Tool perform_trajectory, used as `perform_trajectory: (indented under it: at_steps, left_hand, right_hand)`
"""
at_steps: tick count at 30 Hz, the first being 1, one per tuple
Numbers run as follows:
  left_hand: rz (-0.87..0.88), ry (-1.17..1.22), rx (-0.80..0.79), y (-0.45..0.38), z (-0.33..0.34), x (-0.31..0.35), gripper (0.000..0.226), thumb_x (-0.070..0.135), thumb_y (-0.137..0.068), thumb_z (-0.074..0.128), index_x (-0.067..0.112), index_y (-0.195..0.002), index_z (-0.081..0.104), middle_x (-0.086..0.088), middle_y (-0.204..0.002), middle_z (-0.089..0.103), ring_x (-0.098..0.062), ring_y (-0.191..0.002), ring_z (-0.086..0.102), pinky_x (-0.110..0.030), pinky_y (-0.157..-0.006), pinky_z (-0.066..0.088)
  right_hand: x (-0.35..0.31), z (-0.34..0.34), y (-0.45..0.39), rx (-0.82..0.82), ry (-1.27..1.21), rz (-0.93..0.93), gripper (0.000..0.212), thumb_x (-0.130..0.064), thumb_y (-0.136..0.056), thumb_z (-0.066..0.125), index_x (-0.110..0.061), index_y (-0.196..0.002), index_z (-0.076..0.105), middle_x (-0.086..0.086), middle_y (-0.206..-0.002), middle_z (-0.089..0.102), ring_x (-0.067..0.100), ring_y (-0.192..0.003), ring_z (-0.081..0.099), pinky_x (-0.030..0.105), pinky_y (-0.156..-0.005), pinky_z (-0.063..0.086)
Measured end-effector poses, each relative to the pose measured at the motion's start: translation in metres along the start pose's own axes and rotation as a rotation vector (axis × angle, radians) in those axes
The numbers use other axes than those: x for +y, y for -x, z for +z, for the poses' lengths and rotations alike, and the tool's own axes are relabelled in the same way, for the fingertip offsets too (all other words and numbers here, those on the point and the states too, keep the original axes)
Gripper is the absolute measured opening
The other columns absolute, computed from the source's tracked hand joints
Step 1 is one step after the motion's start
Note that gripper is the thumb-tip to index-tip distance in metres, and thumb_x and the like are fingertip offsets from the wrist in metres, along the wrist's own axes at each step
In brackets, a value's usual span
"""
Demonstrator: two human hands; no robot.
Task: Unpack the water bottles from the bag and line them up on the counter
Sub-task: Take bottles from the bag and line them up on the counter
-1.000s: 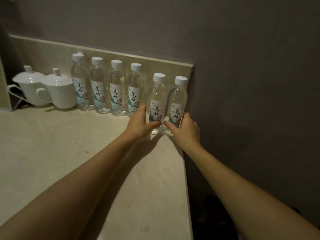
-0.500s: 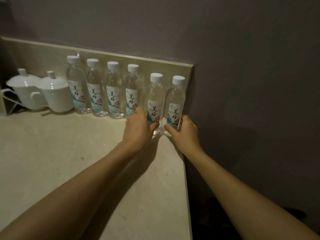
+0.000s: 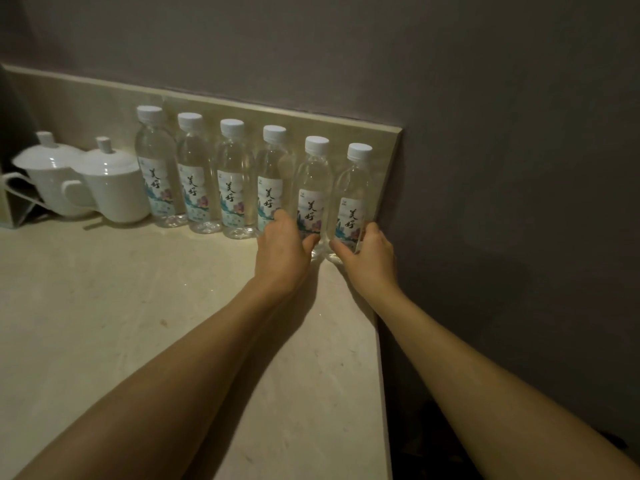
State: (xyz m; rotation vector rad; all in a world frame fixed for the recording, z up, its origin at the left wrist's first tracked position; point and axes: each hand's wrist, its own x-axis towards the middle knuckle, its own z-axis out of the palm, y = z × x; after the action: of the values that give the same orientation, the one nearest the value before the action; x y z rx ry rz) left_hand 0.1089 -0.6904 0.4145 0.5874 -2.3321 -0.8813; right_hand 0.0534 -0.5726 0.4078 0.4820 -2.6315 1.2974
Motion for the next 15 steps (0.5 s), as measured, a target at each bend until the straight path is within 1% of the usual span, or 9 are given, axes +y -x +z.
perform_trajectory:
  at_steps: [5, 11, 15]
  left_hand:
    - [-0.011, 0.019, 0.016, -0.003, 0.002, -0.001, 0.042, 0.027, -0.089, 0.07, 0.002, -0.117, 0.051, -0.017, -0.112, 0.065, -0.036, -0.107, 0.061, -0.044, -0.087, 0.051]
    - [-0.024, 0.016, 0.026, -0.007, 0.002, 0.001, 0.039, 0.025, -0.09, 0.069, 0.003, -0.116, 0.05, -0.017, -0.113, 0.065, -0.035, -0.107, 0.06, -0.041, -0.083, 0.048]
    - [-0.022, 0.016, 0.033, -0.009, 0.005, 0.001, 0.039, 0.024, -0.09, 0.069, 0.002, -0.116, 0.049, -0.018, -0.113, 0.065, -0.035, -0.108, 0.061, -0.04, -0.084, 0.049]
  right_hand:
    - [0.0, 0.005, -0.004, 0.018, 0.004, 0.008, 0.05, -0.037, -0.083, 0.072, -0.01, -0.12, 0.052, 0.01, -0.121, 0.058, 0.029, -0.112, 0.058, 0.048, -0.091, 0.052]
    - [-0.002, 0.007, -0.01, 0.022, 0.031, 0.017, 0.051, -0.036, -0.084, 0.071, -0.007, -0.121, 0.051, 0.012, -0.124, 0.057, 0.031, -0.115, 0.057, 0.049, -0.094, 0.05]
    - [-0.004, 0.007, -0.012, 0.013, 0.039, 0.028, 0.05, -0.036, -0.086, 0.069, -0.007, -0.122, 0.051, 0.012, -0.125, 0.057, 0.031, -0.115, 0.057, 0.049, -0.094, 0.05]
